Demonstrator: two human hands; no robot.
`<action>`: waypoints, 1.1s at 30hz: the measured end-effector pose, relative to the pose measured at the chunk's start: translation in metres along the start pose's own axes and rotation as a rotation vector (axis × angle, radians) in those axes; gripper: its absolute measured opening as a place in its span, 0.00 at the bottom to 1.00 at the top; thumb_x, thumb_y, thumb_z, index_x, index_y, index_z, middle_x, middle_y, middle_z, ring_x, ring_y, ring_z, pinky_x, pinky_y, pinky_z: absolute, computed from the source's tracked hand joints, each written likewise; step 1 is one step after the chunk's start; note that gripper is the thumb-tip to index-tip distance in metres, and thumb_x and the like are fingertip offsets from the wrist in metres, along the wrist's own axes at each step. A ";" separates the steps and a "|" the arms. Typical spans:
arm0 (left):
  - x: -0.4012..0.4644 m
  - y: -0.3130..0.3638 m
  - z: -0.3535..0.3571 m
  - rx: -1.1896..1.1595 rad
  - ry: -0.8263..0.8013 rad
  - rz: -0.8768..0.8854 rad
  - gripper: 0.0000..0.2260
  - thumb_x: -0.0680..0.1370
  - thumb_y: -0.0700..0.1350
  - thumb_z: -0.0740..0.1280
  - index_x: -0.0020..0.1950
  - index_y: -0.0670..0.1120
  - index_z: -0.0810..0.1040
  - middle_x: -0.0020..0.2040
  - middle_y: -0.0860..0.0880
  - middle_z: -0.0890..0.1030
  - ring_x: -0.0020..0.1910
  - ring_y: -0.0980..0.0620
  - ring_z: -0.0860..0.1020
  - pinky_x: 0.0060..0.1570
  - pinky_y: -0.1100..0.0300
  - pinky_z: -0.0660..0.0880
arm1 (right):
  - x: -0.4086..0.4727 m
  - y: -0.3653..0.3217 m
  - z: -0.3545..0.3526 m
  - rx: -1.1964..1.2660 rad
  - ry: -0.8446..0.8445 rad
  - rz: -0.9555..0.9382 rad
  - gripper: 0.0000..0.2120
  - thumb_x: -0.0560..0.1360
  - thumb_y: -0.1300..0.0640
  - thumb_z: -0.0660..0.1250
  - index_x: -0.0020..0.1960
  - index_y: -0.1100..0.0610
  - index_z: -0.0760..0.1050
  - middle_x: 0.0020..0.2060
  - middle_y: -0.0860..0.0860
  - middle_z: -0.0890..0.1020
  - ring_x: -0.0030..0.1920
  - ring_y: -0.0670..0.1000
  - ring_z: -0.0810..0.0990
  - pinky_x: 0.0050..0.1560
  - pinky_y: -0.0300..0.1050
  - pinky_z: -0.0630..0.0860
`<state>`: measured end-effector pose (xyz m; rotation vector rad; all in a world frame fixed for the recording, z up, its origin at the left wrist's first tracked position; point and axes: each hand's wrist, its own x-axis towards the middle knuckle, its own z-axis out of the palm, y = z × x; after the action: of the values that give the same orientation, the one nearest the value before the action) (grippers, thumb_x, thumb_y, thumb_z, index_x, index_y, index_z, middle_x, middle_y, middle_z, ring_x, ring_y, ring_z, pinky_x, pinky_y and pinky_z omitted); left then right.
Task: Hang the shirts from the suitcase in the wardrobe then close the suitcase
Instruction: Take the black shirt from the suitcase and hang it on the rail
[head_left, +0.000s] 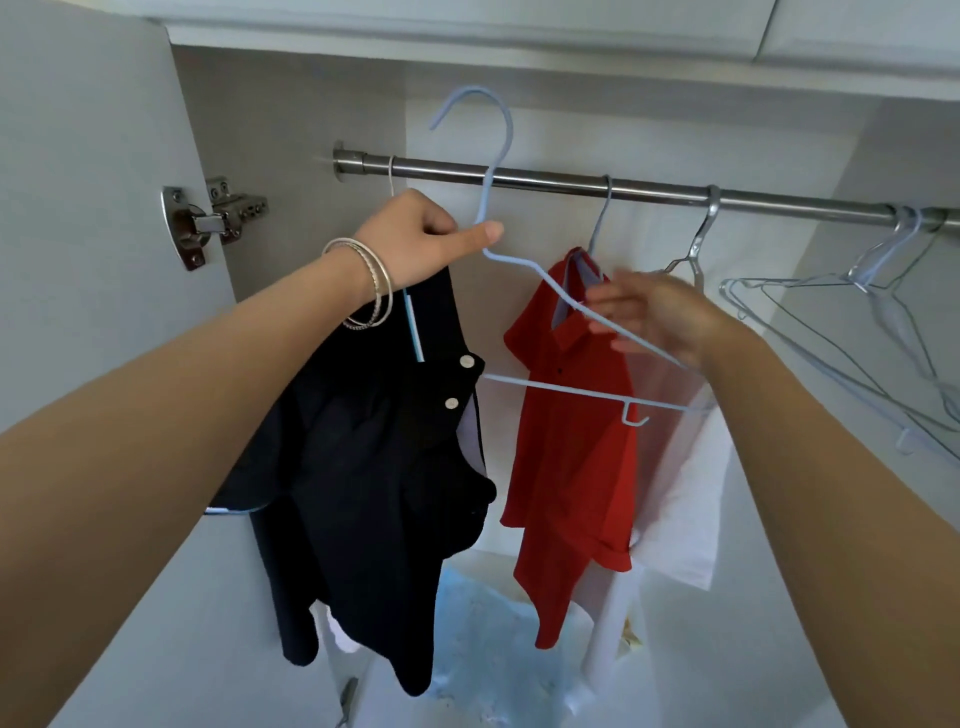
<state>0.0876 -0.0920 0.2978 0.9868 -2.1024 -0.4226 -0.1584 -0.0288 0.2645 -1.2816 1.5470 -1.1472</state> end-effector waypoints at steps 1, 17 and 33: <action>-0.001 -0.001 -0.001 0.004 0.010 -0.005 0.28 0.73 0.58 0.65 0.22 0.47 0.54 0.14 0.52 0.55 0.18 0.54 0.56 0.21 0.68 0.53 | -0.003 0.010 -0.006 -0.031 -0.073 0.068 0.17 0.81 0.48 0.53 0.50 0.55 0.78 0.40 0.47 0.85 0.45 0.47 0.82 0.48 0.44 0.75; 0.001 0.011 -0.008 -0.212 0.172 -0.015 0.18 0.65 0.53 0.59 0.20 0.45 0.75 0.26 0.33 0.74 0.26 0.48 0.67 0.32 0.61 0.66 | -0.024 0.064 0.103 -0.398 -0.626 0.143 0.15 0.75 0.49 0.67 0.57 0.58 0.76 0.52 0.50 0.82 0.52 0.49 0.83 0.53 0.43 0.78; -0.014 -0.004 -0.009 -0.281 0.099 -0.072 0.11 0.66 0.44 0.59 0.25 0.45 0.76 0.24 0.42 0.73 0.30 0.46 0.69 0.38 0.55 0.68 | -0.022 0.053 0.014 -0.125 0.086 0.045 0.07 0.72 0.68 0.66 0.38 0.59 0.76 0.29 0.55 0.71 0.27 0.49 0.69 0.26 0.39 0.65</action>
<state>0.1020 -0.0836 0.2939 0.8999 -1.8624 -0.6714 -0.1555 -0.0050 0.2101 -1.2866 1.7259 -1.1044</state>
